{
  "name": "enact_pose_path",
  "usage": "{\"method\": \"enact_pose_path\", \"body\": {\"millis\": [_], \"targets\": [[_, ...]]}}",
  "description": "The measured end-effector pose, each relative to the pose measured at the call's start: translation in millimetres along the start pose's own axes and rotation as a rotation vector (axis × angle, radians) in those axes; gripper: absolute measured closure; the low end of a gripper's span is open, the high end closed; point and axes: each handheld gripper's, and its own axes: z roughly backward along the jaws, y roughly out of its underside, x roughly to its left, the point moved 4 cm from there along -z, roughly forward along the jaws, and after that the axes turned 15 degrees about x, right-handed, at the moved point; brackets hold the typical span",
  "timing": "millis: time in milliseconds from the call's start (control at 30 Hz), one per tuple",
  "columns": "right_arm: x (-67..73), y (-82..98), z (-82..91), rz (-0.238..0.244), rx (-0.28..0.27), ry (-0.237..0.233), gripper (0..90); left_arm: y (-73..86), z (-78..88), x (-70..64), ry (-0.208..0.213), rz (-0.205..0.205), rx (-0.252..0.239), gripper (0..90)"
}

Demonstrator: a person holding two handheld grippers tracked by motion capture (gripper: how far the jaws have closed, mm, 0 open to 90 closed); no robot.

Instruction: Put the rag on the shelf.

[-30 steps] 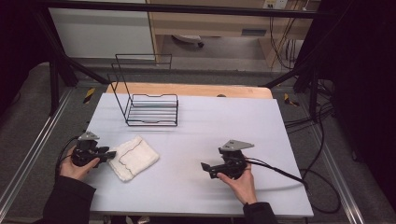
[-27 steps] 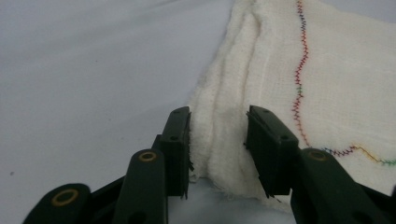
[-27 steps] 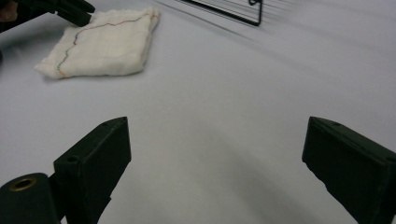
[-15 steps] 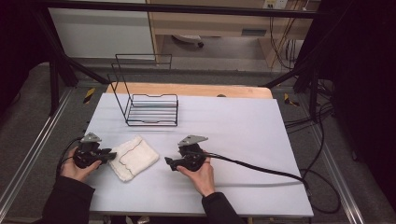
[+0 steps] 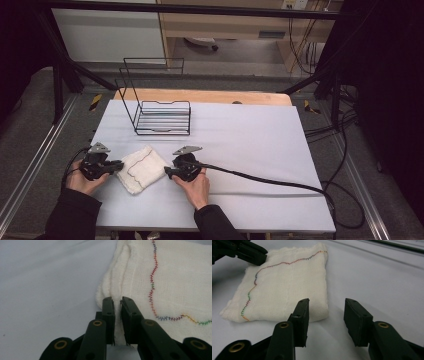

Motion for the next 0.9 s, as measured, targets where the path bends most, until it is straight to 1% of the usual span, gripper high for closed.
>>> {"method": "enact_pose_path", "body": {"millis": [33,67,100,133,167,200,267,367,400,433,500,533,567,600,733,767,800,900], "targets": [[0.4,0.0,-1.3,-0.007,0.004,-0.01,62.8,0.1,0.1,-0.2,0.001,0.003,-0.001,81.6],[0.4,0.0,-1.3,-0.007,0.004,-0.01,62.8,0.3,0.3,-0.1,0.003,0.009,-0.002,81.6],[1.0,-0.2,-3.4,-0.019,0.011,-0.028,68.9,0.4,0.6,0.2,0.006,0.015,-0.003,82.2],[1.0,-0.5,-4.7,-0.023,0.011,-0.04,72.8,0.7,1.1,0.5,0.014,0.025,-0.004,82.5],[1.0,-0.5,-4.7,-0.023,0.011,-0.04,72.8,1.1,1.5,1.1,0.023,0.035,-0.004,82.5],[1.0,-1.3,-5.6,-0.029,0.015,-0.059,79.9,1.7,2.0,1.7,0.03,0.042,-0.004,82.9],[0.2,-2.8,-5.0,-0.029,0.02,-0.064,84.0,3.3,3.2,2.0,0.041,0.053,-0.004,83.1],[-1.6,-5.0,-3.7,-0.03,0.024,-0.057,85.2,6.9,6.2,-1.8,0.057,0.066,0.006,83.4],[-4.8,-8.8,-2.2,-0.031,0.016,-0.048,85.5,8.3,7.4,-4.2,0.06,0.07,0.01,83.6],[-4.8,-8.8,-2.2,-0.031,0.016,-0.048,85.5,9.7,8.7,-6.6,0.061,0.069,0.014,83.6],[-9.7,-16.2,0.0,-0.027,0.006,-0.042,85.6,12.6,11.7,-12.5,0.064,0.072,0.015,83.7],[-11.2,-18.8,0.2,-0.02,0.002,-0.032,85.6,14.3,13.1,-15.8,0.066,0.074,0.012,83.6],[-11.2,-18.8,0.2,-0.02,0.002,-0.032,85.6,16.3,14.6,-18.8,0.067,0.074,0.011,83.6],[-12.7,-23.8,-0.6,-0.001,-0.003,-0.021,85.5,18.3,15.6,-21.9,0.067,0.077,0.006,83.6],[-14.7,-30.7,-5.4,0.038,-0.016,-0.001,85.5,26.0,17.8,-30.5,0.061,0.09,0.004,83.6],[-14.7,-30.7,-5.4,0.038,-0.016,-0.001,85.5,27.5,18.4,-32.2,0.059,0.091,0.003,83.6],[-15.8,-33.0,-9.4,0.06,-0.02,0.009,85.4,28.9,19.2,-34.2,0.061,0.095,-0.001,83.6],[-17.3,-34.8,-15.9,0.078,-0.025,0.017,85.3,32.6,20.2,-37.9,0.053,0.091,-0.008,83.2]]}}
